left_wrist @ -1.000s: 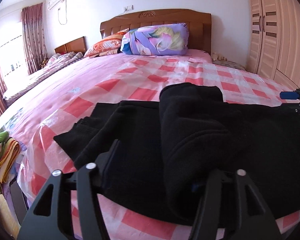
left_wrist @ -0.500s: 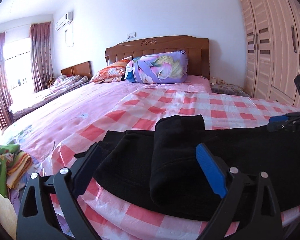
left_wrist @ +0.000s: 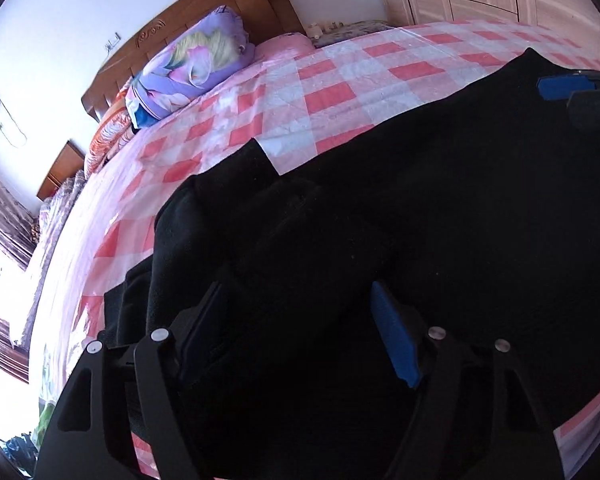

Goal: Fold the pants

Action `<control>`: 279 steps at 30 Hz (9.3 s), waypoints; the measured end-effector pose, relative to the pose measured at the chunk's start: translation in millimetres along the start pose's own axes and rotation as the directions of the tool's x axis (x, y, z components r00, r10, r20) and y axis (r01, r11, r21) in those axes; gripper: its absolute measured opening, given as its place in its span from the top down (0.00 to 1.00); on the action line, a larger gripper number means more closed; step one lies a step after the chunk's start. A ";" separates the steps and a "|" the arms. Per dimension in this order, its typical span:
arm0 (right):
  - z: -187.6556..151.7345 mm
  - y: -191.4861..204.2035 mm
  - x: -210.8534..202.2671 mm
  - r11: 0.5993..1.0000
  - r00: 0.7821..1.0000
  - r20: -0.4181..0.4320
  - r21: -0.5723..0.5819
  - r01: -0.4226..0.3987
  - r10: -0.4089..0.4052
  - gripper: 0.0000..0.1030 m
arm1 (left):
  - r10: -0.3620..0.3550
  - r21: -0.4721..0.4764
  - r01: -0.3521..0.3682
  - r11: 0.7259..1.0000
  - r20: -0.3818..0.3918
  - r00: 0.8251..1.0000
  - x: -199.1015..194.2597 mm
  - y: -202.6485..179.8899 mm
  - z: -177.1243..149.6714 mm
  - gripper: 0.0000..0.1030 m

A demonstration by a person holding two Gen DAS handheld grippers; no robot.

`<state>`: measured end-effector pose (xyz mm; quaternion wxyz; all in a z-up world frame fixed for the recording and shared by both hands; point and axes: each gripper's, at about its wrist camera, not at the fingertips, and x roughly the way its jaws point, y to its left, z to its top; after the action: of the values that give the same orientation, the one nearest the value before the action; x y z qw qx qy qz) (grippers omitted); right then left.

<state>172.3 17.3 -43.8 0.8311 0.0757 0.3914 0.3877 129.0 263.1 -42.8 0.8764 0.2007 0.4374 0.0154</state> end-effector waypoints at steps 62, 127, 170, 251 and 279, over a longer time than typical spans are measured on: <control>-91.7 74.5 -8.6 0.927 0.951 -0.213 -0.348 0.140 -0.224 0.12 | -0.126 -0.466 0.187 0.865 0.160 0.979 -35.7 29.7 -74.4 0.11; -198.7 -109.4 -286.6 0.799 0.817 0.042 0.242 0.550 -0.575 0.10 | -0.447 0.262 0.395 0.880 0.178 0.877 -23.5 -442.5 263.2 0.01; -41.9 88.3 50.6 0.951 0.955 -0.171 -0.234 0.200 -0.243 0.05 | -0.301 -0.828 0.553 0.098 0.505 0.809 12.8 211.2 -183.1 0.02; -1.4 64.3 76.5 0.999 0.967 -0.252 -0.043 0.028 -0.038 0.04 | -0.292 -0.416 0.336 0.845 0.168 0.942 -31.0 81.2 11.6 0.30; 38.9 34.8 111.9 0.905 0.982 -0.075 0.405 -0.130 0.175 0.66 | -0.070 -0.360 0.196 0.912 0.334 0.940 -86.6 13.7 -88.4 0.12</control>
<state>223.5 126.9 -68.5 0.7426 0.2523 0.5000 0.3672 9.3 288.1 -19.4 0.9559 -0.0074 0.2934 0.0089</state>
